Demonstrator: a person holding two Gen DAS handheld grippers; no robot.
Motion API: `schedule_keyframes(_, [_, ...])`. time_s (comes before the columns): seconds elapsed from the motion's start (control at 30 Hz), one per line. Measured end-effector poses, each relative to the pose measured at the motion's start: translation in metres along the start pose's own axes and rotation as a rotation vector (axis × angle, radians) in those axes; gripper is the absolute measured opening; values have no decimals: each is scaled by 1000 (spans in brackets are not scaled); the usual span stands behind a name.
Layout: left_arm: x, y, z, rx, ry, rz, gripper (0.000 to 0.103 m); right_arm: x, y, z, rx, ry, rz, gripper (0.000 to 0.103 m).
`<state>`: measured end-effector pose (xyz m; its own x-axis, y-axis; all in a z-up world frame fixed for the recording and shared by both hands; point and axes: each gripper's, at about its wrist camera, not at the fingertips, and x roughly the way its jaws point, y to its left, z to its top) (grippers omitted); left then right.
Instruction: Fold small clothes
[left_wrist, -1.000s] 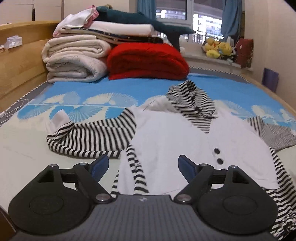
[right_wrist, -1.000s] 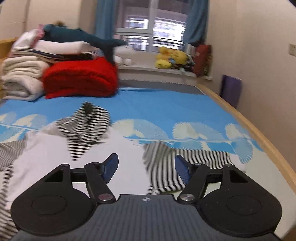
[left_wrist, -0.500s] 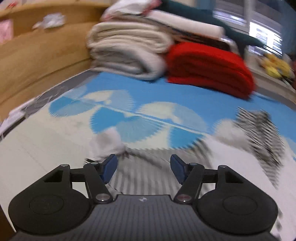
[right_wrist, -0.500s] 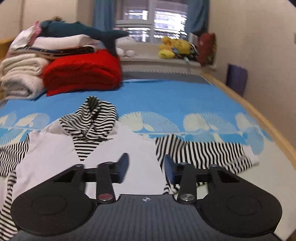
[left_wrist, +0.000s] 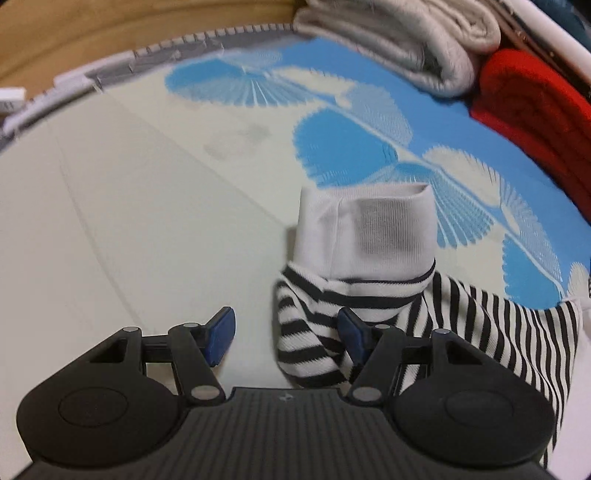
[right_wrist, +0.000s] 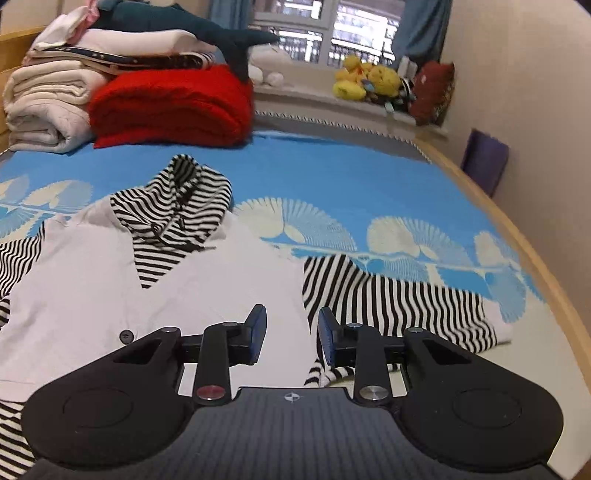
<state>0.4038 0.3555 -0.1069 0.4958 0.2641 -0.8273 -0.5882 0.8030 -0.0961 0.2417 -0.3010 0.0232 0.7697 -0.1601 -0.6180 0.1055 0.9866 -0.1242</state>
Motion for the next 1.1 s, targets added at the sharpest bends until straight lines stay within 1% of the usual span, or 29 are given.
schedule_keyframes(0.07, [-1, -7, -1, 15, 11, 11, 52, 5, 3, -2, -16, 14, -1, 32])
schedule_keyframes(0.1, [-3, -11, -1, 28, 19, 15, 26, 7, 6, -1, -31, 18, -2, 32])
schedule_keyframes(0.13, [-3, -16, 1, 42, 35, 20, 10, 9, 9, -2, -49, 19, -6, 32])
schedule_keyframes(0.2, [-14, -30, 5, 69, 32, 40, 5, 13, 15, -2, -75, 21, -10, 32])
schedule_keyframes(0.27, [-35, -47, 8, 67, 2, 21, 5, 18, 20, -1, -88, 25, -10, 32])
schedule_keyframes(0.33, [-64, -64, 15, 50, -33, -16, 4, 22, 24, 2, -83, 26, -11, 32])
schedule_keyframes(0.4, [-91, -90, 17, 68, -75, -64, 4, 25, 28, 6, -61, 22, -4, 32])
schedule_keyframes(0.47, [-117, -125, 11, 121, -104, -121, 4, 25, 32, 10, -37, 10, 7, 32])
schedule_keyframes(0.53, [-138, -171, -9, 222, -109, -202, 4, 25, 36, 12, -25, 1, 18, 32])
schedule_keyframes(0.57, [-146, -196, -22, 276, -100, -249, 4, 26, 38, 13, -20, -2, 26, 32])
schedule_keyframes(0.63, [-167, -244, -56, 383, -65, -372, 4, 26, 40, 15, -10, -7, 36, 32])
schedule_keyframes(0.7, [-186, -277, -86, 442, -21, -497, 4, 27, 38, 15, 4, -4, 38, 32])
schedule_keyframes(0.77, [-204, -309, -116, 503, 41, -628, 7, 30, 32, 16, 36, 8, 27, 32])
schedule_keyframes(0.83, [-214, -332, -137, 572, 102, -711, 25, 34, 24, 17, 83, 25, 14, 32])
schedule_keyframes(0.87, [-216, -340, -145, 605, 121, -728, 28, 37, 18, 17, 110, 35, 8, 32])
schedule_keyframes(0.9, [-216, -346, -148, 624, 122, -711, 30, 39, 14, 17, 133, 44, 1, 32])
schedule_keyframes(0.93, [-215, -349, -147, 622, 116, -677, 30, 41, 10, 17, 158, 53, -4, 32])
schedule_keyframes(1.0, [-206, -348, -140, 588, 117, -628, 30, 46, 0, 17, 213, 69, -9, 32])
schedule_keyframes(1.1, [-190, -342, -115, 511, 123, -555, 30, 55, -8, 17, 282, 91, 1, 32])
